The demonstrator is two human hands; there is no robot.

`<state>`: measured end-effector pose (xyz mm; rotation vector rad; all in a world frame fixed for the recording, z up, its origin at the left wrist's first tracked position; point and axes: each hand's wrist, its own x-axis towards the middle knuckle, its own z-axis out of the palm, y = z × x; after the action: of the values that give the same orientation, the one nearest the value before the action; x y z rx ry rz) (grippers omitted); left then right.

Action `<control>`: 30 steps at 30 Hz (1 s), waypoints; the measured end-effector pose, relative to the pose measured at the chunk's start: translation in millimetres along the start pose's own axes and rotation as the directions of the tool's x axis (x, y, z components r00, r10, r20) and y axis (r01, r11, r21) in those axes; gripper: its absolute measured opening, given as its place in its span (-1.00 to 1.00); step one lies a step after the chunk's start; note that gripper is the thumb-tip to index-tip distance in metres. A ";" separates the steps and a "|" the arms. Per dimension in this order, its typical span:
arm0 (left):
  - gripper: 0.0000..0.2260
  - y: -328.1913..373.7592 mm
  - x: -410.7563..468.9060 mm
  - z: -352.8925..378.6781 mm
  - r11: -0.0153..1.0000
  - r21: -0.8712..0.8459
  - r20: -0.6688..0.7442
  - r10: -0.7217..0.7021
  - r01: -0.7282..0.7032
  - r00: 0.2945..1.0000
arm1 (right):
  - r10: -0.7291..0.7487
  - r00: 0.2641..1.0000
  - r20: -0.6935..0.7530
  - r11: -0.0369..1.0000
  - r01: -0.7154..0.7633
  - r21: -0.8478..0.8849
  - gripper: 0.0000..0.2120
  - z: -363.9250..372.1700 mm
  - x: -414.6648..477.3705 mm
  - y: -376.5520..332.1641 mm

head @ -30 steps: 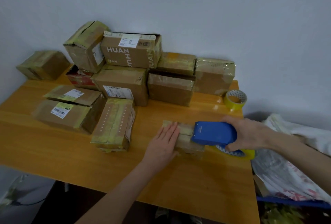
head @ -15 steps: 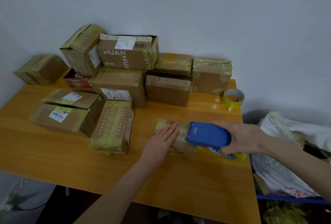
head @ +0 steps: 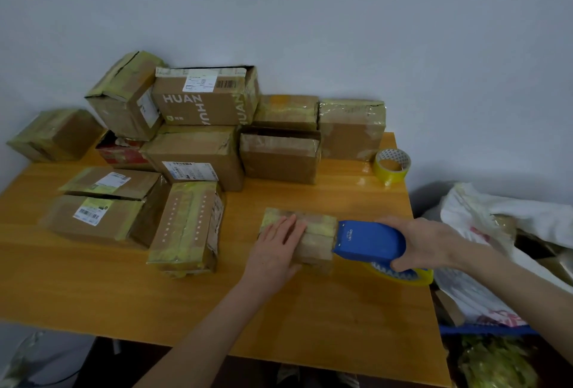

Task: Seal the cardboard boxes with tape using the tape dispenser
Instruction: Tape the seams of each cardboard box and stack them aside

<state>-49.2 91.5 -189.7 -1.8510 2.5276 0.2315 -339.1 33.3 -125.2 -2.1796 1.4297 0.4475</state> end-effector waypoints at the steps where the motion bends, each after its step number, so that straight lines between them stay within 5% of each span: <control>1: -0.22 7.7 -0.4 -0.8 1.000 0.005 -0.009 0.005 -0.005 1.000 | 0.000 1.000 0.000 1.000 0.000 -0.002 -0.20 2.4 1.2 1.0; 5: -0.30 30.8 6.4 3.6 0.994 0.025 -0.046 0.110 -0.108 0.993 | -0.008 1.000 -0.026 0.999 0.009 0.043 -0.19 11.8 2.8 3.2; 16: -0.31 20.0 16.1 12.2 0.991 0.066 0.077 0.113 -0.118 0.991 | -0.036 0.998 -0.059 0.957 0.052 0.285 -0.14 22.2 -15.6 22.7; 30: -0.20 22.8 16.1 12.1 0.990 0.040 0.027 0.136 -0.137 0.990 | -0.005 0.990 0.143 0.998 -0.004 0.057 -0.16 9.4 14.3 3.9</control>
<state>-76.8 84.4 -200.4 -1.6523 2.6240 0.1993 -337.1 26.5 -141.2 -2.0585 1.3482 0.5444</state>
